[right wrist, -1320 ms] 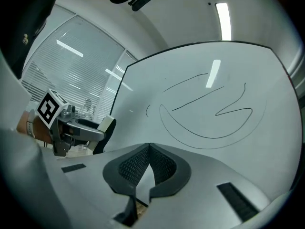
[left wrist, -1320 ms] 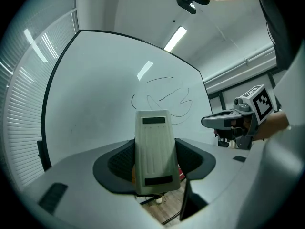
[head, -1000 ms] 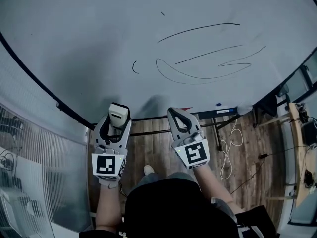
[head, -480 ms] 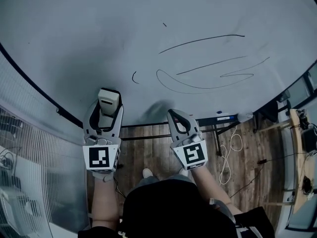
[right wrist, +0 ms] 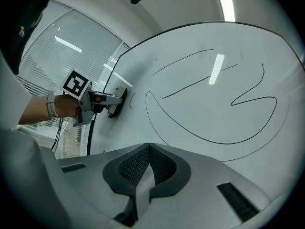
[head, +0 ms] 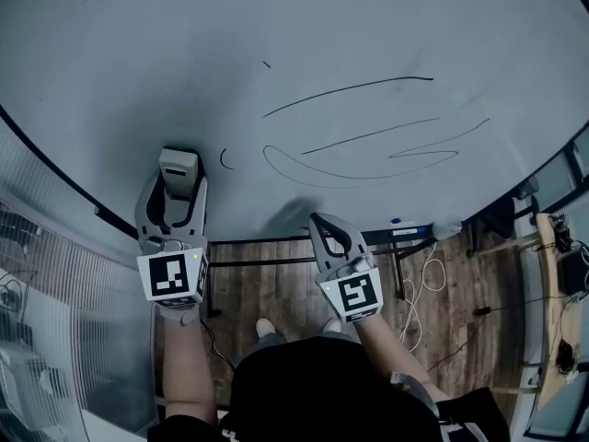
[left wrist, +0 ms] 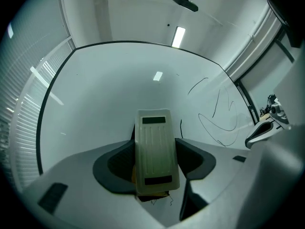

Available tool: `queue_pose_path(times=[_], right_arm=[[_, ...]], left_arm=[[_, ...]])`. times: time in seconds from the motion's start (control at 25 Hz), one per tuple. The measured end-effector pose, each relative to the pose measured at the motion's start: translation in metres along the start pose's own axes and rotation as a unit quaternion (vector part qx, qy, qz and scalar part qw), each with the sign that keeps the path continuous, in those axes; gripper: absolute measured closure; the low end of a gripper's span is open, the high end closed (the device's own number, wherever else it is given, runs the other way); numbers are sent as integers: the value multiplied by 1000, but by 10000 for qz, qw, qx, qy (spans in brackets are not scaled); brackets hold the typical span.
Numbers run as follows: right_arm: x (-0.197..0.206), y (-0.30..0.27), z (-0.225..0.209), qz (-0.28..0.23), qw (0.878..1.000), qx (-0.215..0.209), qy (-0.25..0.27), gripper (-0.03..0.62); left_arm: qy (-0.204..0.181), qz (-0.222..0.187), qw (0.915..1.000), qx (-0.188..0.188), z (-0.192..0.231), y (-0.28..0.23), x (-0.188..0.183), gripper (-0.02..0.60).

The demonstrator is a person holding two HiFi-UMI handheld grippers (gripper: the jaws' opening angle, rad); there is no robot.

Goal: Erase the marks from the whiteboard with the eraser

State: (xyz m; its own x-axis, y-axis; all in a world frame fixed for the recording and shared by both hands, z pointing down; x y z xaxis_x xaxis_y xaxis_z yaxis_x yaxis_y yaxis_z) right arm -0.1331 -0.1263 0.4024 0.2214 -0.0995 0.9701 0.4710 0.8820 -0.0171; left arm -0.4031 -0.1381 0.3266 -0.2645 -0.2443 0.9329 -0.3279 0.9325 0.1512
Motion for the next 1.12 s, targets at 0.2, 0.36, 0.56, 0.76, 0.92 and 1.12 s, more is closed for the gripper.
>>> queue_pose_path(times=[0.2,0.36,0.56,0.76,0.92,1.12], right_arm=[[6,-1,-20,36,10000,-39,-21,568],[9,-5,-35,-9,9999,-133,35,568],[10,-8,-46,-94,9994,-316,70,568],[14,-5,-57,-93,9990,-446,47,568],[18,2,-70,-93,9989,-456,58,568],[24,13,-90,-24,9994,-335,17,568]], left_arm=[[37,-75,9988,-475,-8,-5,1,313],[168,-102,9973,-702,-14,-8,1,314],[513,-134,9946,-893,-21,-10,2,314],[646,-148,9930,-979,-40,-19,-1,314],[840,-154,9897,-1151,-53,-25,-4,314],[944,-198,9887,-1148,-68,-34,-15,314]])
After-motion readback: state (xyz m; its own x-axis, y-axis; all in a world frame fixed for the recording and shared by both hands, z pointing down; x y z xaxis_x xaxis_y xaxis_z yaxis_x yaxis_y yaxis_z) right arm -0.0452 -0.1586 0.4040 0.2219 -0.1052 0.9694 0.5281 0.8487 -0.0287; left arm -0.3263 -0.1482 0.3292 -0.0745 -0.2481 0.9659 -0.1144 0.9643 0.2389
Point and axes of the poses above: the fingertips, and each gripper's own axes: y backward along the fingers, z to its left, x out of its underside, the point moved 8 cm from there along y, backward along the fingers, and after that the axes turned 9 degrees about x, right-handed, at the moved point
